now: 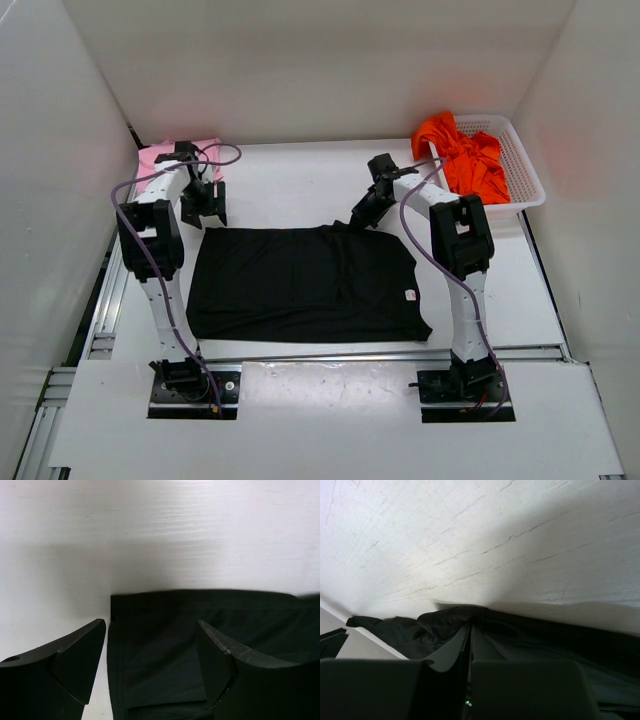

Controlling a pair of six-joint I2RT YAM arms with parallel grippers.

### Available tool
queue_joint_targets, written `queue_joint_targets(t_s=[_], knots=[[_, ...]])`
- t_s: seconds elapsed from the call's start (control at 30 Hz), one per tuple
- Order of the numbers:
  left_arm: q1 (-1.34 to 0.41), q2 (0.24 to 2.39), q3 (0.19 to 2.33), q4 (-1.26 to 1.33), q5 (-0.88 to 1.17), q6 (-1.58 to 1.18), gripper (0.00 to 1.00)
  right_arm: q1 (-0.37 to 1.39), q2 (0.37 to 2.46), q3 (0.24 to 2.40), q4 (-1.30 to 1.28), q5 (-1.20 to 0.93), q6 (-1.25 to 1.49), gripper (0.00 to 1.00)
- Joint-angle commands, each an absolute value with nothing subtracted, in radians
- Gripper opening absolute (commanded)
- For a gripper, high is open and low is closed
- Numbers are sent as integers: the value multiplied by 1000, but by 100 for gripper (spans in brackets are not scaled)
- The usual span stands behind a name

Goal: Fold and stack the t-shirts
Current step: Grap the side of the flattened tshirt furthest away from the robot with both arms, then fold the other side of the tshirt into a rectangle

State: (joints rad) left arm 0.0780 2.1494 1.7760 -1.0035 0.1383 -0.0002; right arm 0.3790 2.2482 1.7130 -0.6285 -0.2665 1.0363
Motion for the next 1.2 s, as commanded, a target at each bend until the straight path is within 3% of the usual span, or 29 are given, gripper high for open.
queue_joint_targets(t_s=[0.0, 0.13, 0.23, 0.27, 0.3, 0.43, 0.63, 0.77, 0.9, 0.93, 1.17], knots=[[81, 2190, 1769, -1009, 54, 0, 83, 377, 2191, 1709, -661, -209, 996, 0], [72, 2200, 1769, -1000, 41, 0, 82, 377, 2154, 1690, -661, -199, 977, 0], [72, 2200, 1757, -1000, 52, 0, 70, 377, 2145, 1690, -661, -199, 977, 0], [72, 2191, 1756, -1000, 52, 0, 63, 377, 2145, 1690, -661, -199, 968, 0], [72, 2191, 1746, -1000, 66, 0, 48, 377, 2145, 1681, -661, -199, 968, 0], [72, 2146, 1698, -1000, 123, 0, 10, 388, 2106, 1672, -672, -177, 921, 0], [63, 1982, 1570, -954, 109, 0, 10, 515, 1876, 1518, -712, 3, 830, 0], [45, 1731, 1392, -928, 37, 0, 10, 675, 1654, 1227, -703, 165, 830, 0], [35, 1588, 1157, -919, 12, 0, 10, 855, 1459, 981, -655, 184, 873, 24], [35, 1568, 1122, -919, 3, 0, 10, 877, 1435, 939, -646, 184, 890, 36], [15, 1480, 971, -908, 3, 0, 10, 927, 1110, 647, -600, 234, 878, 51]])
